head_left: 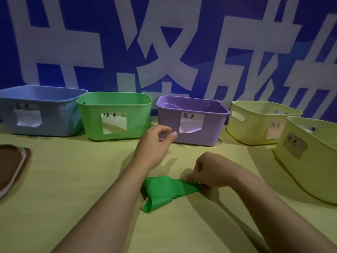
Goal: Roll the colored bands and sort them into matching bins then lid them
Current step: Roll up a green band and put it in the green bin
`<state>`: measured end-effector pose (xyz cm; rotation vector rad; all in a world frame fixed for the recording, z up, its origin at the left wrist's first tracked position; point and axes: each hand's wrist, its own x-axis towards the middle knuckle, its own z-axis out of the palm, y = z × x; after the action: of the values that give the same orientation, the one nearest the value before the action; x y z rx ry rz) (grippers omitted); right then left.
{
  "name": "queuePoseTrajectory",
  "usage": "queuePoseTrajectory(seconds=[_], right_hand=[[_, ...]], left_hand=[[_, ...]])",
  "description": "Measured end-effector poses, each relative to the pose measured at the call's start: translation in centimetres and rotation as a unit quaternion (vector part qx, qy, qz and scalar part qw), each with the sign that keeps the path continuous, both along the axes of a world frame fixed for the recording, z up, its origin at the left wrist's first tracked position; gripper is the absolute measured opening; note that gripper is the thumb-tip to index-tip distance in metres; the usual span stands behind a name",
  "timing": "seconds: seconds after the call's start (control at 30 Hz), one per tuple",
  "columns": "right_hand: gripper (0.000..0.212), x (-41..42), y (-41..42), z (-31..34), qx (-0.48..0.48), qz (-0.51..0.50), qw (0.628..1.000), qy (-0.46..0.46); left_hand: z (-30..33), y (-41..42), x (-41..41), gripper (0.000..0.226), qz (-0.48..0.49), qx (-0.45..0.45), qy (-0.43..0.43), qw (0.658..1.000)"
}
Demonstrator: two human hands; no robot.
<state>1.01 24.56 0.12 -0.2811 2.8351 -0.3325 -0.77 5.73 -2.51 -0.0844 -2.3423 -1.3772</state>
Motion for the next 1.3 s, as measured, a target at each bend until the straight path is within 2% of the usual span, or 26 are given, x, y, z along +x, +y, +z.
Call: queuePoseTrajectory(seconds=[0.1,0.2,0.33,0.4,0.47,0.53,0.6,0.67,0.73,0.83,0.9,0.97,1.13,1.3], right_hand=[[0.033,1.2,-0.2,0.0,-0.050,0.010,0.999,0.000],[0.025,2.0,-0.1,0.9,-0.135,-0.007,0.991,-0.009],[0.019,2.9,0.7,2.6,-0.311,-0.023,0.949,-0.039],[0.015,3.3,0.8,3.3,-0.356,-0.003,0.934,-0.029],[0.019,3.8,0.8,4.2,-0.379,0.019,0.925,-0.018],[0.016,4.3,0.9,5.2,-0.386,0.050,0.921,-0.019],[0.022,4.9,0.9,6.2,-0.392,0.078,0.916,-0.016],[0.030,5.4,0.6,7.3,-0.386,0.096,0.918,0.009],[0.032,5.8,0.3,8.4,-0.360,0.121,0.925,0.031],[0.029,6.8,-0.6,10.2,-0.331,0.146,0.929,0.074],[0.017,7.3,-1.1,11.5,-0.332,0.145,0.923,0.133],[0.011,7.6,-1.4,12.7,-0.321,0.138,0.918,0.189],[0.016,7.7,-0.9,15.4,-0.291,0.124,0.916,0.248],[0.019,8.6,0.4,16.9,-0.331,0.113,0.890,0.292]], left_hand=[[0.2,0.6,0.7,0.031,-0.024,-0.025,-0.007,0.999],[1.0,1.1,1.7,0.028,-0.040,-0.016,-0.014,0.999],[2.9,1.4,3.2,0.017,-0.069,0.006,-0.018,0.997],[3.0,1.1,4.5,0.013,-0.074,-0.001,-0.027,0.997],[2.6,0.4,6.3,0.018,-0.082,0.013,-0.050,0.995],[1.8,-0.7,8.1,0.027,-0.119,0.071,-0.081,0.987],[1.4,-1.7,9.9,0.031,-0.189,0.134,-0.111,0.966],[1.1,-2.1,11.1,0.042,-0.234,0.130,-0.123,0.956],[0.8,-1.8,11.2,0.050,-0.218,0.082,-0.102,0.967],[1.0,-0.8,10.8,0.036,-0.148,0.069,-0.058,0.985],[1.6,-0.2,10.5,0.019,-0.102,0.084,-0.039,0.990],[2.7,0.3,10.7,0.014,-0.089,0.104,-0.036,0.990],[5.5,1.7,12.2,0.011,-0.137,0.150,-0.038,0.978],[7.1,2.8,13.9,0.013,-0.180,0.154,-0.037,0.971]])
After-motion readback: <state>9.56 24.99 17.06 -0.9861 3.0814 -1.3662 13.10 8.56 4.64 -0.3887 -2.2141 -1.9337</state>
